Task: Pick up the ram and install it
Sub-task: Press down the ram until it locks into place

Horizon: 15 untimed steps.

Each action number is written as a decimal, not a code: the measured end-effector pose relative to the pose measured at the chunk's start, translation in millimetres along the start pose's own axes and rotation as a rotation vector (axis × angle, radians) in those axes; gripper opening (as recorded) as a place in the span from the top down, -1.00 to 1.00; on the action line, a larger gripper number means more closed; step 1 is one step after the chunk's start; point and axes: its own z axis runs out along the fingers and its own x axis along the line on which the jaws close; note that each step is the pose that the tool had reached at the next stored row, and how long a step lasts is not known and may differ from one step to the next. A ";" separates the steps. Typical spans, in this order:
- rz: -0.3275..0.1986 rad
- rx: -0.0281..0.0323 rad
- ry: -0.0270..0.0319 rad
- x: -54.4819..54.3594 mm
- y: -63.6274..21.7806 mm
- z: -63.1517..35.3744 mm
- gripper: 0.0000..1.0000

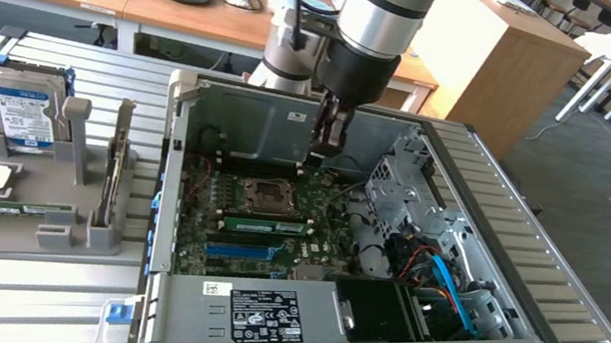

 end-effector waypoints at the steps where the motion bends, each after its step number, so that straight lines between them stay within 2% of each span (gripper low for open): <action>1: 0.015 0.0007 0.0000 0.0 0.0 0.1 0.80; 15: 0.218 0.0104 -0.0010 0.1 0.1 1.1 0.80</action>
